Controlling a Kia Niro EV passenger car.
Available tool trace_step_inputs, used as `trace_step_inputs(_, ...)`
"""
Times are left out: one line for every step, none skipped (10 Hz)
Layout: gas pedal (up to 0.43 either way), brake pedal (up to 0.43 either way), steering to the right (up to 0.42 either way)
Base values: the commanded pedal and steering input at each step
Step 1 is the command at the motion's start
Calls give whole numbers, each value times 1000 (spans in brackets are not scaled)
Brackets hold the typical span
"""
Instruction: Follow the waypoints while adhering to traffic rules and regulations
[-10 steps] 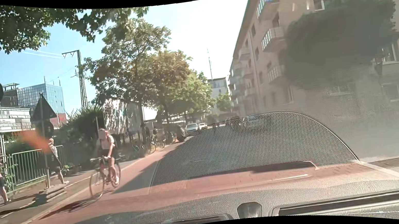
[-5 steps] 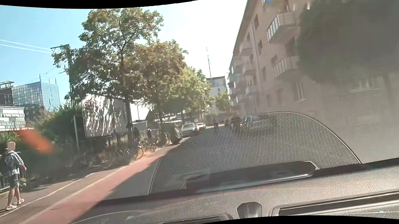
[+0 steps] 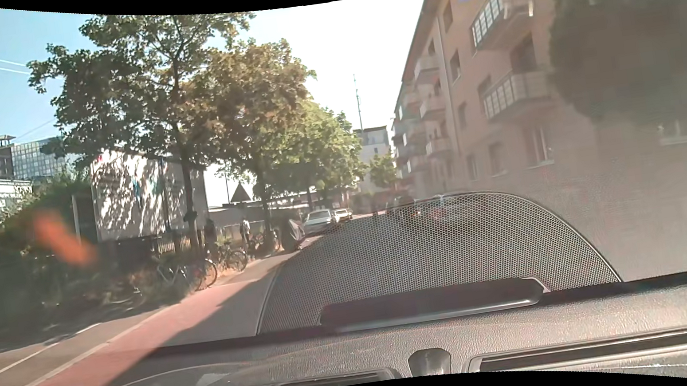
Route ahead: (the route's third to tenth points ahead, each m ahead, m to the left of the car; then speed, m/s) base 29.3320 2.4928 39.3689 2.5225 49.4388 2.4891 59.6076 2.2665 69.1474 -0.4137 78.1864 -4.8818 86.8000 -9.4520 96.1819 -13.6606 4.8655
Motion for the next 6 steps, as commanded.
trace_step_inputs(67,0,0)
trace_step_inputs(67,0,-1)
trace_step_inputs(67,0,0)
trace_step_inputs(67,0,-1)
trace_step_inputs(67,0,0)
trace_step_inputs(67,0,-1)
